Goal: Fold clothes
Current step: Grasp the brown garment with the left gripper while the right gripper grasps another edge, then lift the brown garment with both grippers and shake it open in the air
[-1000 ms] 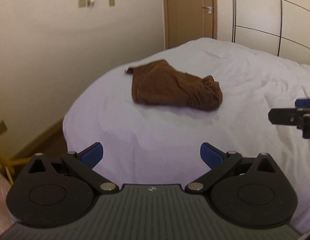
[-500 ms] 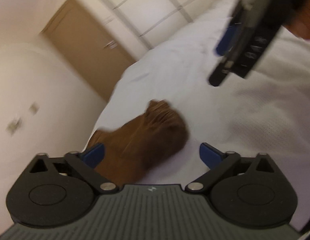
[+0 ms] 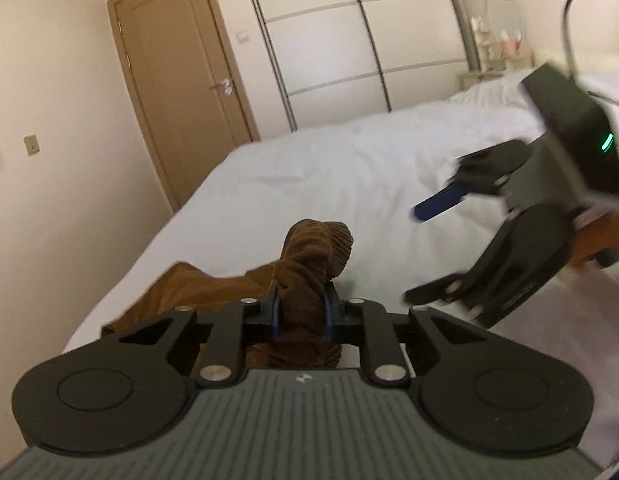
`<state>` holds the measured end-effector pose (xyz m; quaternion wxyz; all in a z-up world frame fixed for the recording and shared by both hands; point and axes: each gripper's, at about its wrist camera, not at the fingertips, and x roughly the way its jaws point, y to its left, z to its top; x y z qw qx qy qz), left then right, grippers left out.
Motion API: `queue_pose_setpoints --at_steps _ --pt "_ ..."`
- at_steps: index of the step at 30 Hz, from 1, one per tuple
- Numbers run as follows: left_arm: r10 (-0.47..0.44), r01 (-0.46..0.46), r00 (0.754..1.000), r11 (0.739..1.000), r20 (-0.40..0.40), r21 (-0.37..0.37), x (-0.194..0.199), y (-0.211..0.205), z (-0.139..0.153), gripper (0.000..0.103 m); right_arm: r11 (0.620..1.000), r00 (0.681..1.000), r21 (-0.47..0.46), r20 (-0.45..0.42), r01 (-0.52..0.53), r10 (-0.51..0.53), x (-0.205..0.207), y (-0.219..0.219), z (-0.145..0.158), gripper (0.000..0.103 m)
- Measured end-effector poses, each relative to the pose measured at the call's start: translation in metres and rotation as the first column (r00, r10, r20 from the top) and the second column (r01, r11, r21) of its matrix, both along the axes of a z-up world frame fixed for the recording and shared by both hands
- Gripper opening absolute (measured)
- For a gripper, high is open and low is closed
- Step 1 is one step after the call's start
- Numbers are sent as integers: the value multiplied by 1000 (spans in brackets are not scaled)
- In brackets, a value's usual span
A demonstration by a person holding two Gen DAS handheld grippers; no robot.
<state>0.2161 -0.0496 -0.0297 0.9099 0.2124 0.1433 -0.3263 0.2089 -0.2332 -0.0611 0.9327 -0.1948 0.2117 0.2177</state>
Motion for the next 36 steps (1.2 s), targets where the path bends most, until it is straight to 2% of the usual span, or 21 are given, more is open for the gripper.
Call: queue_pose_setpoints --at_steps 3,5,6,7,8,11,13,17,19,22,25,26,28,29,30,33,36 --pt "-66 63 996 997 59 50 -24 8 -5 16 996 992 -82 117 -35 45 5 21 -2 89" --pt "-93 89 993 994 66 65 -36 12 -10 15 989 983 -127 162 -71 91 6 32 -4 84" --pt "-100 96 993 993 60 65 -40 13 -13 15 985 978 -147 170 -95 119 6 37 -6 62" --pt "-103 99 993 993 54 62 -42 13 -18 15 979 977 -169 160 -111 139 6 41 -8 19" --pt "-104 101 993 993 49 60 -44 12 -21 15 973 978 -192 144 -125 154 6 44 -9 9" --pt "-94 92 994 995 49 43 -52 9 -23 16 980 980 -177 156 -96 124 -11 36 -3 10" --pt "-132 131 988 991 81 22 -63 2 -9 16 988 980 -149 182 -51 78 -29 22 14 10" --pt "-208 213 967 977 148 -17 -86 -11 19 16 993 969 -105 244 62 -34 -74 -28 67 10" --pt "-263 277 946 959 188 -56 -105 -27 38 16 989 954 -81 284 124 -96 -107 -54 100 10" --pt "-346 385 906 913 246 -134 -139 -49 63 16 977 917 -71 363 202 -163 -167 -86 146 10" --pt "-411 477 866 849 284 -226 -172 -62 86 17 957 867 -95 456 272 -201 -232 -104 182 10" --pt "-429 502 854 826 293 -255 -183 -65 93 21 951 848 -93 484 296 -217 -252 -110 192 10" --pt "-455 531 842 795 289 -295 -209 -80 98 38 932 818 -94 515 349 -255 -281 -122 204 10" --pt "-465 539 839 785 284 -307 -221 -87 98 51 922 813 -93 510 376 -280 -289 -130 206 11" --pt "-466 535 842 786 271 -311 -228 -91 94 55 911 810 -90 499 403 -309 -294 -139 206 11" --pt "-462 499 866 816 191 -292 -238 -111 70 54 869 811 -65 397 491 -429 -300 -176 186 11" --pt "-472 483 875 831 109 -277 -248 -126 38 54 816 784 -7 285 577 -552 -307 -218 162 11"
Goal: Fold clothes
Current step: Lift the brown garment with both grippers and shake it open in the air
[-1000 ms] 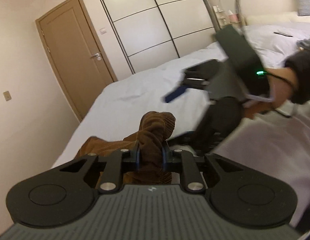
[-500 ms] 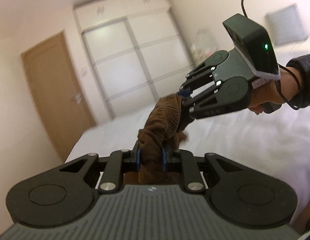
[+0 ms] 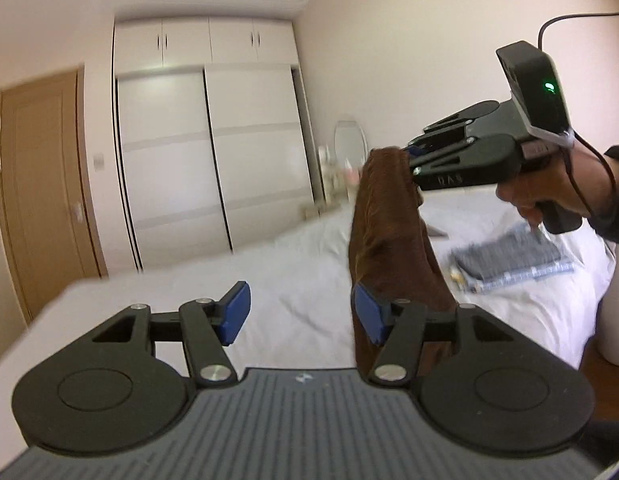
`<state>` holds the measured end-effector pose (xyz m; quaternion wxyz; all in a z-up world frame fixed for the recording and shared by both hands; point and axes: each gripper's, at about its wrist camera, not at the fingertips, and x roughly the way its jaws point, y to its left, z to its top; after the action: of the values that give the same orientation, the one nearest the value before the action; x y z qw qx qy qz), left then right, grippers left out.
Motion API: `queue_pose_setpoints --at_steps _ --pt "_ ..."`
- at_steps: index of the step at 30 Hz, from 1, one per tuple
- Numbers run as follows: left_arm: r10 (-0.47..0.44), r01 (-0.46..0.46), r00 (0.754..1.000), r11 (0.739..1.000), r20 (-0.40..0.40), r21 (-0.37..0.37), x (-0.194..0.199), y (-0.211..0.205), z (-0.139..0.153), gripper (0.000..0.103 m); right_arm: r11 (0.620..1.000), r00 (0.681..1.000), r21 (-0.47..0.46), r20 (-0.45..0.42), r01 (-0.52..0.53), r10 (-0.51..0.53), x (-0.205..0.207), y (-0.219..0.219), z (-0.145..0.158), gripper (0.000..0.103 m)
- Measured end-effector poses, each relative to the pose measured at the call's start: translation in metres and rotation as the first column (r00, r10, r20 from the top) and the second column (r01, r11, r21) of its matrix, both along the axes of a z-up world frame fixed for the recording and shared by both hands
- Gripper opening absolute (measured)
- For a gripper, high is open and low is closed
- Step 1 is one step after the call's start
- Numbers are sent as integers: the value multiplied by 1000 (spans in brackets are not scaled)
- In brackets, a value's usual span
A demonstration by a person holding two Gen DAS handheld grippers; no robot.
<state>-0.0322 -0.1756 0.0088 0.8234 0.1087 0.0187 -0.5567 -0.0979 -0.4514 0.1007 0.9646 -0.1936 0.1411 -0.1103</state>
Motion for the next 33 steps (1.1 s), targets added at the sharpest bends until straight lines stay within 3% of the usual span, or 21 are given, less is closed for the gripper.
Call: queue_pose_setpoints --at_steps 3,7,10,13,14,15,18,22,24,26,33 --pt "-73 73 997 995 -13 70 -29 -17 -40 54 991 995 102 -58 88 -82 -7 -42 -28 11" --pt "-168 131 978 958 128 255 -73 -51 -101 55 972 987 191 -106 139 -120 -14 -85 -58 11" --pt "-232 100 922 917 311 387 -125 -77 -144 57 962 987 234 -114 138 -114 -13 -94 -65 11" --pt "-258 -10 832 878 491 478 -134 -107 -169 53 960 988 246 -113 132 -107 -20 -98 -65 11" --pt "-257 -51 806 868 533 495 -131 -115 -173 34 961 987 241 -116 136 -111 -22 -99 -69 11" --pt "-238 -67 815 866 528 495 -119 -121 -165 25 961 986 235 -119 143 -118 -28 -102 -74 11" --pt "-155 -5 921 912 358 410 -82 -117 -122 10 960 985 235 -110 152 -129 -36 -102 -74 11" --pt "-37 -7 977 978 208 208 -40 -90 -57 7 965 989 220 -64 143 -132 -56 -89 -60 11" --pt "13 -26 988 996 151 83 -24 -69 -18 7 975 991 177 -16 133 -132 -76 -75 -50 11" --pt "38 -34 989 999 143 -25 -18 -51 22 7 985 992 128 46 112 -119 -100 -59 -37 10" --pt "34 30 957 977 289 -213 -52 -8 121 7 992 955 -68 284 107 -83 -188 0 44 10"
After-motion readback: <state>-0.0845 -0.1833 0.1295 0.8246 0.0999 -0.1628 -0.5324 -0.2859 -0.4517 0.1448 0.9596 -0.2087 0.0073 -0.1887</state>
